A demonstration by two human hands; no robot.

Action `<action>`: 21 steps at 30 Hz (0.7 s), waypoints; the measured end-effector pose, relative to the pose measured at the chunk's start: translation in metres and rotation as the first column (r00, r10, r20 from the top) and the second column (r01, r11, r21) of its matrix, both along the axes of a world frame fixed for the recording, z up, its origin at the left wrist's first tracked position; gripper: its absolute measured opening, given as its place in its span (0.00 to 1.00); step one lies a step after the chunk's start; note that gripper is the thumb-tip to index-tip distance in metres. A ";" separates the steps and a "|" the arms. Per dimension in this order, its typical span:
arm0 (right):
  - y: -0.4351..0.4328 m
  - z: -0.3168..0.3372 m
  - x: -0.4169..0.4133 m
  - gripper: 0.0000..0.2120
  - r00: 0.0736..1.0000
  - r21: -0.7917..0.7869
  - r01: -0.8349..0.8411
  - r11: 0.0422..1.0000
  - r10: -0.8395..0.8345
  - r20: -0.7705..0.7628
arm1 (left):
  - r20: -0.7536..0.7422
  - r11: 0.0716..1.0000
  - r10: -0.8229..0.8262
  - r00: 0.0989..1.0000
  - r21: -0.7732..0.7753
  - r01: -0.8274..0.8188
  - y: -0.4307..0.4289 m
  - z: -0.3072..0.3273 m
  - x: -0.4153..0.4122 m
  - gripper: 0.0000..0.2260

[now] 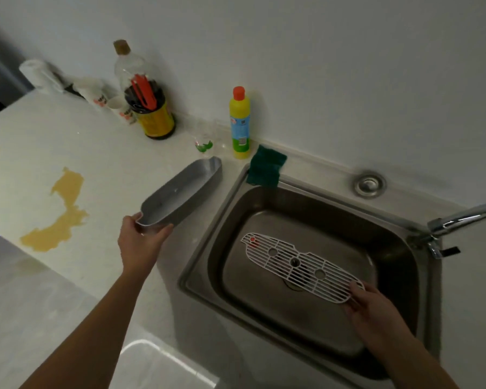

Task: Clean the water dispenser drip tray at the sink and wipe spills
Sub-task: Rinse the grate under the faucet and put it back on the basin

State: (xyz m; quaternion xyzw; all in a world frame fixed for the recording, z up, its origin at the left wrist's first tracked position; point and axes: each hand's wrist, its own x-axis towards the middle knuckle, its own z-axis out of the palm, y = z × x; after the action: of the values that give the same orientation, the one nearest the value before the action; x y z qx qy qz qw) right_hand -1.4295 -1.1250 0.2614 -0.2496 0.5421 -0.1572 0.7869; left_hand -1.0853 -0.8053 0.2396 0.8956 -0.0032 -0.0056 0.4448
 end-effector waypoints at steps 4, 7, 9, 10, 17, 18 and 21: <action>0.002 0.002 0.001 0.17 1.000 0.013 -0.001 1.000 0.001 -0.009 | -0.074 0.968 -0.069 0.995 0.234 0.085 0.001 -0.022 0.004 0.28; 0.000 0.007 0.000 0.12 0.999 -0.006 -0.021 1.000 0.021 -0.027 | -0.103 0.943 -0.062 0.993 0.319 0.092 0.001 -0.028 0.002 0.28; 0.000 0.010 -0.001 0.09 0.999 -0.010 -0.025 1.000 0.025 -0.026 | -0.128 0.944 -0.048 0.991 0.318 0.087 0.000 -0.027 -0.001 0.29; 0.000 0.011 -0.002 0.09 1.000 -0.010 -0.023 1.000 0.023 -0.019 | -0.127 0.943 -0.036 0.991 0.323 0.076 -0.001 -0.025 -0.004 0.31; -0.010 0.017 -0.013 0.08 0.999 -0.012 0.017 1.000 -0.017 0.037 | -0.023 0.986 -0.151 0.988 0.073 0.152 -0.044 0.011 -0.055 0.33; -0.012 0.019 -0.015 0.08 0.999 -0.017 0.018 1.000 -0.017 0.041 | -0.079 0.975 -0.222 0.972 -0.045 0.219 -0.058 0.016 -0.066 0.28; -0.022 0.024 -0.023 0.08 0.999 -0.035 0.014 0.999 -0.012 0.036 | -0.326 0.898 -0.409 0.852 -0.312 0.312 -0.105 0.027 -0.096 0.18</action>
State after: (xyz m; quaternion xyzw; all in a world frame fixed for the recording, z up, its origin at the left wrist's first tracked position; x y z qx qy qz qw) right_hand -1.4529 -1.1469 0.2853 -0.2569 0.5265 -0.1762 0.7910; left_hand -1.1817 -0.9103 0.2662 0.7976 -0.0859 -0.2640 0.5355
